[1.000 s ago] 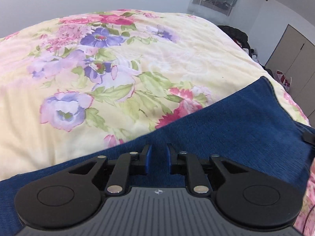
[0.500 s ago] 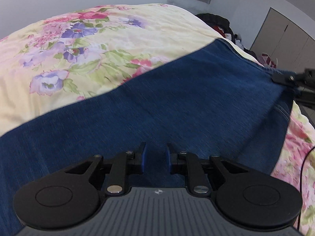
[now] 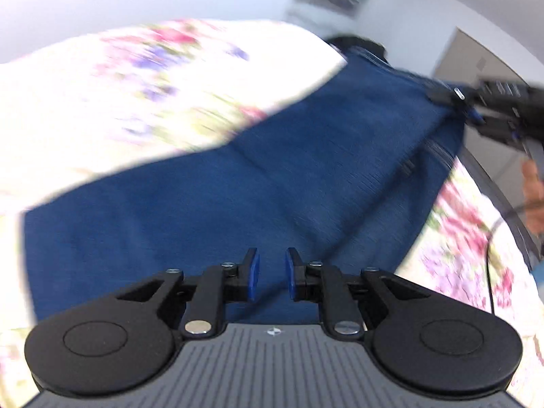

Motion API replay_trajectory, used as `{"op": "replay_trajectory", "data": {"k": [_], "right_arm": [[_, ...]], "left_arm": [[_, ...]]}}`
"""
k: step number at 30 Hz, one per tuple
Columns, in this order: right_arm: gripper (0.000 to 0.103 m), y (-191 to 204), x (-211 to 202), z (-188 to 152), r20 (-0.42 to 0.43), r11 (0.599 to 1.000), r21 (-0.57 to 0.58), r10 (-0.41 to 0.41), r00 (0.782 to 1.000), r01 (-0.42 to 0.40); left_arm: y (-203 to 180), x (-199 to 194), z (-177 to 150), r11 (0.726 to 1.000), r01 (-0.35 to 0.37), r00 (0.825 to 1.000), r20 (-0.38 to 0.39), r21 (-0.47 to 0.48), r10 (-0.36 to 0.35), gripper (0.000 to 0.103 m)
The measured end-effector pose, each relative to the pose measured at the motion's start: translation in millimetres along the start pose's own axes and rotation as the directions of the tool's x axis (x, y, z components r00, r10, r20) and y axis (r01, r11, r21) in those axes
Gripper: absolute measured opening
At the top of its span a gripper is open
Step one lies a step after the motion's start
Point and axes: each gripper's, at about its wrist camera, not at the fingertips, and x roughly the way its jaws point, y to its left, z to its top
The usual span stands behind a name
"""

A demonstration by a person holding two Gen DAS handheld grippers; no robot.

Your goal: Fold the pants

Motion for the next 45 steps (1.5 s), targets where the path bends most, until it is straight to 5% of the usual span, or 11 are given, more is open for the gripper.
{"op": "replay_trajectory", "data": {"k": [6, 13, 20, 26, 30, 33, 41, 45], "right_arm": [[0.017, 79.1, -12.5, -5.2, 0.024, 0.993, -0.114, 0.034, 0.999, -0.032], [0.016, 184.7, 6.8, -39.6, -0.027, 0.969, -0.221, 0.110, 0.994, -0.113], [0.016, 268.1, 66.4, -136.5, -0.217, 0.931, -0.279, 0.180, 0.960, -0.237], [0.016, 276.4, 123.7, -237.6, -0.414, 0.910, -0.335, 0.091, 0.906, -0.245], [0.020, 270.1, 129.5, -237.2, -0.447, 0.914, -0.311, 0.102, 0.888, -0.262], [0.037, 277.0, 131.5, -231.1, -0.494, 0.904, -0.305, 0.119, 0.861, -0.300], [0.052, 284.1, 107.4, -203.5, -0.559, 0.887, -0.250, 0.194, 0.806, -0.388], [0.053, 283.3, 85.2, -172.5, -0.456, 0.859, -0.371, 0.162, 0.875, -0.352]], "left_arm": [[70.7, -78.6, -0.9, 0.986, -0.147, 0.984, 0.093, -0.077, 0.154, 0.020], [145.0, -139.7, -19.4, 0.955, -0.185, 0.967, 0.131, -0.233, 0.219, 0.020], [186.8, -156.1, -53.5, 0.933, -0.182, 0.968, 0.109, -0.312, 0.225, 0.020], [209.7, -149.4, -77.8, 0.931, -0.104, 0.986, 0.085, -0.350, 0.142, 0.022], [215.3, -137.4, -82.0, 0.922, -0.031, 0.994, 0.082, -0.387, 0.068, 0.035], [216.3, -128.5, -79.6, 0.903, 0.015, 0.996, 0.088, -0.430, 0.025, 0.041], [208.5, -123.8, -75.1, 0.901, 0.032, 0.997, 0.083, -0.434, 0.004, 0.051], [208.2, -119.7, -70.4, 0.889, 0.053, 0.995, 0.097, -0.454, -0.009, 0.052]]}}
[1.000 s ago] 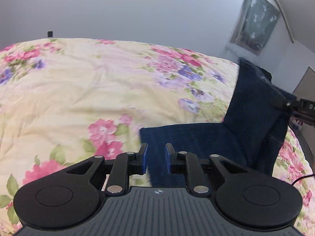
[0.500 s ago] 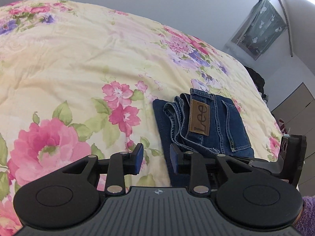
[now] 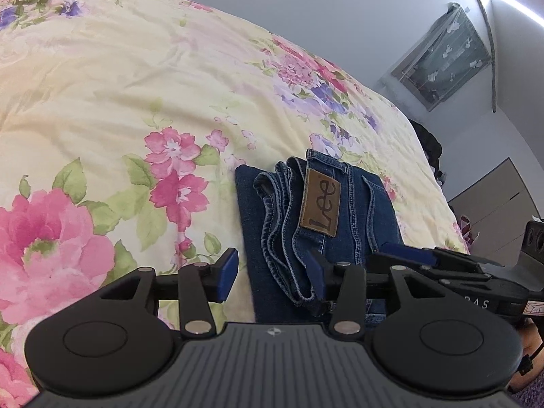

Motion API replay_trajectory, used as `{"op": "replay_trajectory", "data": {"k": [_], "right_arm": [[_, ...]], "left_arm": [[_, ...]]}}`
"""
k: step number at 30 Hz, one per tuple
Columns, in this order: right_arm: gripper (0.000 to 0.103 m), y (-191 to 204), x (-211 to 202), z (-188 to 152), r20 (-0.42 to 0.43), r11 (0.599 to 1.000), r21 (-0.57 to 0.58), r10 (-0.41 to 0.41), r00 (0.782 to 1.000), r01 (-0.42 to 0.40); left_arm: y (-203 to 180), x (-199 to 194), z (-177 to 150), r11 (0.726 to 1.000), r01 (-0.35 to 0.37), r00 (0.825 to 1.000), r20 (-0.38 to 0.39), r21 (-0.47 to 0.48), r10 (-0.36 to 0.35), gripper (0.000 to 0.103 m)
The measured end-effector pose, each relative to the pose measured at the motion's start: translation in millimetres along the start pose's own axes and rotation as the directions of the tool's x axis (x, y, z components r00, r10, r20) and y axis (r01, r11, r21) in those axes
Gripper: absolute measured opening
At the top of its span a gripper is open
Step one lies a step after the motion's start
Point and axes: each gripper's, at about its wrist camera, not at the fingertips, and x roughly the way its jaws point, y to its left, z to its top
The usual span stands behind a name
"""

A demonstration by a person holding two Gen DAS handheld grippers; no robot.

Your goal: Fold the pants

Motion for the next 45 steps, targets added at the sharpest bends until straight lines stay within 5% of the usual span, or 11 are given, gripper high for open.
{"op": "replay_trajectory", "data": {"k": [4, 6, 10, 15, 29, 36, 40, 43, 45], "right_arm": [[0.051, -28.5, -15.7, 11.3, 0.057, 0.988, -0.042, -0.149, 0.987, 0.152], [0.042, -48.8, -17.3, 12.2, 0.069, 0.976, -0.047, -0.208, 0.976, 0.211], [0.033, -86.6, -10.9, 8.9, 0.062, 0.965, -0.011, -0.261, 0.963, 0.262], [0.033, -113.3, 21.3, -12.5, -0.026, 0.972, 0.028, -0.235, 0.972, 0.235], [0.033, -128.8, 33.9, -25.9, -0.017, 0.987, 0.022, -0.162, 0.987, 0.162], [0.033, -133.2, 32.6, -27.3, -0.009, 0.990, 0.034, -0.139, 0.990, 0.140], [0.033, -134.3, 32.3, -27.9, -0.006, 0.991, 0.036, -0.133, 0.991, 0.133], [0.033, -135.2, 32.0, -27.1, -0.010, 0.991, 0.040, -0.128, 0.992, 0.128], [0.033, -135.3, 31.9, -26.0, -0.014, 0.991, 0.048, -0.128, 0.992, 0.128]], "left_arm": [[-0.7, 11.6, 4.3, 0.998, 0.045, 0.999, 0.018, -0.050, -0.044, 0.059], [0.9, 21.2, 7.0, 0.995, 0.060, 0.998, 0.020, -0.078, -0.059, 0.060], [9.2, 42.1, 12.6, 0.985, 0.085, 0.996, 0.022, -0.153, -0.082, 0.060], [23.9, 67.5, 18.7, 0.963, 0.124, 0.992, 0.026, -0.239, -0.121, 0.061], [48.9, 119.6, 28.2, 0.868, 0.281, 0.956, 0.043, -0.409, -0.289, 0.064], [42.4, 128.0, 41.0, 0.874, 0.293, 0.953, 0.042, -0.389, -0.300, 0.067], [34.8, 145.8, 47.8, 0.913, 0.221, 0.972, 0.002, -0.343, -0.235, 0.067], [17.1, 142.3, 49.8, 0.962, 0.159, 0.987, 0.016, -0.223, -0.160, 0.040], [-5.3, 125.9, 50.8, 0.990, 0.124, 0.991, 0.053, -0.070, -0.121, 0.010]]}}
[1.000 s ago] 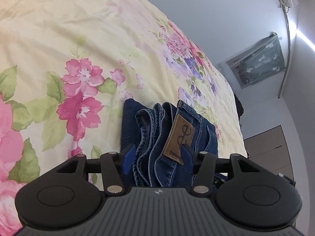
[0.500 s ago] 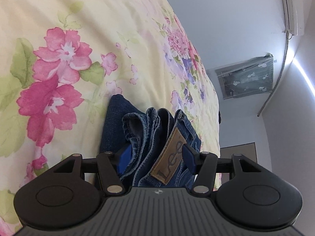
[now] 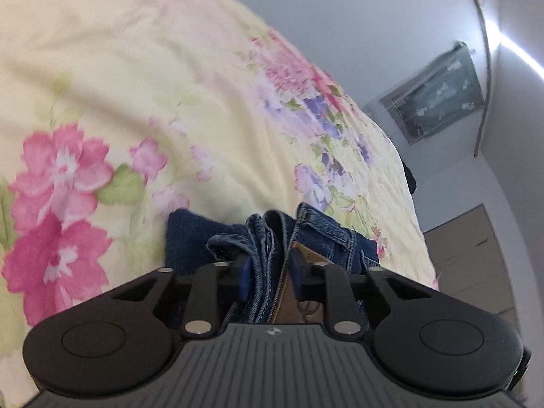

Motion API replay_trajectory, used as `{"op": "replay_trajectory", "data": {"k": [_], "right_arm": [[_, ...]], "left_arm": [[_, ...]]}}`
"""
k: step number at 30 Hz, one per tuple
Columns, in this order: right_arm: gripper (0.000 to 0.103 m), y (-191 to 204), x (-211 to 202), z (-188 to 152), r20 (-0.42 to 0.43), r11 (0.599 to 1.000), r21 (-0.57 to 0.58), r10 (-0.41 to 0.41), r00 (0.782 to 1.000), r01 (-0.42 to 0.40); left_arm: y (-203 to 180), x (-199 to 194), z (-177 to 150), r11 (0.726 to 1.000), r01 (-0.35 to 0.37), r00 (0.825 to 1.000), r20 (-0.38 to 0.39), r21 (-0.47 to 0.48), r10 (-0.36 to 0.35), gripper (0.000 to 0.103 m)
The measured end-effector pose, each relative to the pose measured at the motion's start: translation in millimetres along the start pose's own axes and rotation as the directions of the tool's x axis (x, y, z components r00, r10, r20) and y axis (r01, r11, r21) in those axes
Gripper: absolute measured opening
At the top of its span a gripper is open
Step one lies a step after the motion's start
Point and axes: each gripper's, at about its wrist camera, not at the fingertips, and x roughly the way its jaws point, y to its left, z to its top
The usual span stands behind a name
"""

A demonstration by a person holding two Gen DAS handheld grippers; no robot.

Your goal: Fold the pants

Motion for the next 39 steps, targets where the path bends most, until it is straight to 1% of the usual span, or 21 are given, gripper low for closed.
{"op": "replay_trajectory", "data": {"k": [1, 2, 4, 6, 7, 10, 11, 13, 14, 15, 17, 19, 22, 27, 29, 32, 33, 34, 36, 37, 39], "right_arm": [[0.033, -0.8, -0.1, 0.6, -0.001, 1.000, 0.010, 0.002, 1.000, -0.002], [0.034, -2.2, -0.2, 1.5, -0.003, 1.000, 0.028, 0.007, 1.000, -0.007], [0.034, -4.9, 0.0, 4.0, -0.009, 0.998, 0.061, 0.022, 1.000, -0.021], [0.034, -2.7, 1.5, 6.4, -0.023, 0.998, 0.052, 0.025, 0.999, -0.024], [0.034, -0.3, 2.5, 7.4, -0.029, 0.999, 0.035, 0.018, 0.999, -0.017], [0.034, 4.6, 4.8, 8.8, -0.041, 1.000, 0.004, 0.003, 0.999, -0.003], [0.034, 5.6, 5.7, 9.4, -0.045, 1.000, 0.000, -0.001, 0.999, 0.001], [0.034, 5.3, 7.0, 10.8, -0.053, 1.000, 0.002, -0.006, 0.999, 0.006], [0.034, 4.8, 7.3, 10.9, -0.054, 1.000, 0.000, -0.006, 0.999, 0.006], [0.034, 4.3, 7.5, 10.6, -0.054, 1.000, -0.004, -0.004, 0.999, 0.003], [0.034, 2.5, 7.3, 9.5, -0.052, 1.000, -0.008, 0.005, 0.999, -0.005], [0.034, 0.4, 6.7, 9.0, -0.050, 1.000, -0.001, 0.016, 0.999, -0.016], [0.034, -1.1, 6.2, 10.2, -0.051, 1.000, 0.003, 0.027, 0.998, -0.027], [0.034, -1.7, 6.2, 10.6, -0.053, 0.999, -0.002, 0.039, 0.998, -0.039], [0.034, -3.8, 5.3, 9.7, -0.049, 0.999, -0.001, 0.050, 0.998, -0.050], [0.034, -7.2, 4.9, 8.3, -0.041, 0.998, 0.011, 0.067, 0.997, -0.067], [0.034, -8.0, 5.0, 8.1, -0.039, 0.997, 0.015, 0.072, 0.997, -0.072], [0.034, -8.8, 5.0, 8.1, -0.037, 0.997, 0.019, 0.076, 0.996, -0.076], [0.034, -11.3, 4.1, 8.1, -0.033, 0.996, 0.031, 0.088, 0.996, -0.087], [0.034, -13.0, 3.0, 7.8, -0.026, 0.994, 0.044, 0.098, 0.995, -0.097], [0.034, -16.1, -0.5, 6.9, -0.012, 0.991, 0.075, 0.113, 0.993, -0.112]], "left_arm": [[-13.7, -5.5, -0.4, 0.995, -0.012, 1.000, 0.004, 0.094, 0.011, 0.007], [-29.5, -12.6, -2.4, 0.980, -0.032, 0.999, 0.017, 0.199, 0.030, 0.005], [-55.4, -24.7, -8.1, 0.932, -0.049, 0.999, 0.031, 0.358, 0.040, 0.003], [-71.0, -36.6, -11.9, 0.895, -0.051, 0.998, 0.053, 0.444, 0.030, 0.001], [-72.6, -41.3, -10.8, 0.891, -0.049, 0.998, 0.066, 0.452, 0.021, 0.000], [-53.6, -33.7, 3.5, 0.926, -0.139, 0.990, 0.066, 0.352, 0.123, 0.000], [-42.5, -32.7, 6.8, 0.944, -0.139, 0.990, 0.051, 0.300, 0.130, 0.001], [-20.1, -32.4, 12.0, 0.979, -0.098, 0.995, 0.024, 0.179, 0.095, 0.005], [-13.8, -33.5, 11.1, 0.988, -0.071, 0.997, 0.017, 0.141, 0.069, 0.017], [-10.5, -34.4, 9.5, 0.992, -0.049, 0.999, 0.017, 0.116, 0.047, 0.029], [-9.9, -32.9, 8.6, 0.996, -0.006, 1.000, 0.025, 0.086, 0.004, 0.039], [-13.3, -26.8, 8.6, 0.998, 0.022, 0.999, 0.025, 0.067, -0.023, 0.042], [-22.9, -7.8, 7.7, 0.997, 0.043, 0.999, 0.001, 0.071, -0.043, 0.042], [-27.3, 25.0, 2.0, 0.993, -0.034, 0.999, -0.017, 0.116, 0.036, 0.042], [-23.5, 31.4, 1.7, 0.993, -0.020, 1.000, -0.022, 0.113, 0.023, 0.043], [-19.4, 40.9, 4.3, 0.996, 0.044, 0.998, -0.048, 0.074, -0.040, 0.044], [-19.4, 44.8, 4.4, 0.997, 0.048, 0.998, -0.052, 0.065, -0.045, 0.045], [-20.8, 47.3, 3.5, 0.997, 0.030, 0.999, -0.047, 0.071, -0.026, 0.044], [-28.5, 46.1, -0.8, 0.993, -0.019, 0.999, -0.023, 0.119, 0.022, 0.035], [-34.6, 41.9, -3.7, 0.989, -0.037, 0.999, -0.006, 0.146, 0.039, 0.032], [-51.7, 29.1, -8.0, 0.973, -0.063, 0.998, 0.023, 0.222, 0.059, 0.022]]}}
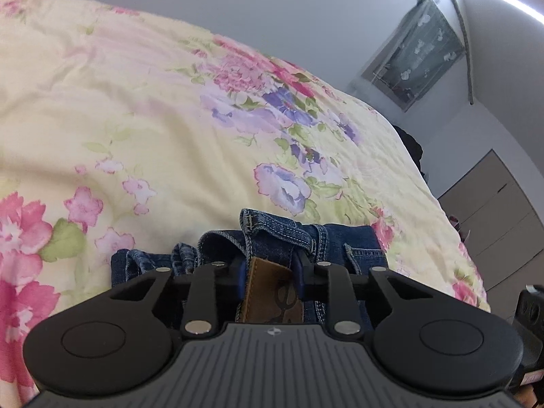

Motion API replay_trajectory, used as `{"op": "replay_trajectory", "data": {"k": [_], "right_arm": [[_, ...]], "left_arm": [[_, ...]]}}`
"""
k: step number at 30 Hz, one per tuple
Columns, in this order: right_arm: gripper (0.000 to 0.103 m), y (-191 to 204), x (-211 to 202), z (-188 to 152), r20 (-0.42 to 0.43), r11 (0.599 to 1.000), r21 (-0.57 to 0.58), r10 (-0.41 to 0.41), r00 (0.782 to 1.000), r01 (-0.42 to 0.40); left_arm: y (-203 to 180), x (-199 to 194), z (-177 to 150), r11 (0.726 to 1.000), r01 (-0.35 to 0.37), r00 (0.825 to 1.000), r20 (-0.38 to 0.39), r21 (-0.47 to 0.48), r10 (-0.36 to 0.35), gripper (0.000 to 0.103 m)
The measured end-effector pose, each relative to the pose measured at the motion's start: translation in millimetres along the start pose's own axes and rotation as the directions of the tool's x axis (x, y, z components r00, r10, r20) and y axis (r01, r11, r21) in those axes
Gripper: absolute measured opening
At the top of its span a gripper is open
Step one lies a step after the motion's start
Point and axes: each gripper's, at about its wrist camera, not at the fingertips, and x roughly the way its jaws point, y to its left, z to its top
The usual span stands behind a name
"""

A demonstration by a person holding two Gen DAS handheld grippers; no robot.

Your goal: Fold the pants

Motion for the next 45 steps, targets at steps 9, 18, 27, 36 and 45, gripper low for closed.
{"op": "replay_trajectory", "data": {"k": [9, 18, 27, 36, 45], "right_arm": [[0.040, 12.7, -58.9, 13.3, 0.127, 1.000, -0.009, -0.027, 0.992, 0.028], [0.019, 17.1, -34.3, 49.8, 0.158, 0.966, -0.152, -0.183, 0.970, 0.207], [0.014, -3.8, 49.2, 68.1, 0.071, 0.953, -0.172, -0.242, 0.968, 0.251], [0.015, -3.2, 46.5, 66.0, 0.052, 0.954, -0.124, -0.268, 0.962, 0.272], [0.016, 17.3, -52.8, 11.3, 0.089, 0.964, -0.136, -0.219, 0.972, 0.230]], "left_arm": [[-7.7, -42.3, -1.7, 0.985, -0.118, 0.992, -0.018, 0.124, 0.121, 0.013], [40.0, -16.2, -12.7, 0.994, -0.106, 0.994, -0.034, 0.029, 0.107, 0.016], [64.9, -3.3, -20.3, 1.000, -0.022, 0.999, -0.035, -0.015, 0.022, 0.022], [61.5, -23.3, -17.3, 0.996, -0.030, 0.999, -0.032, -0.083, 0.027, 0.037], [13.4, -94.7, -50.3, 0.997, -0.059, 0.998, -0.027, 0.054, 0.061, 0.037]]}}
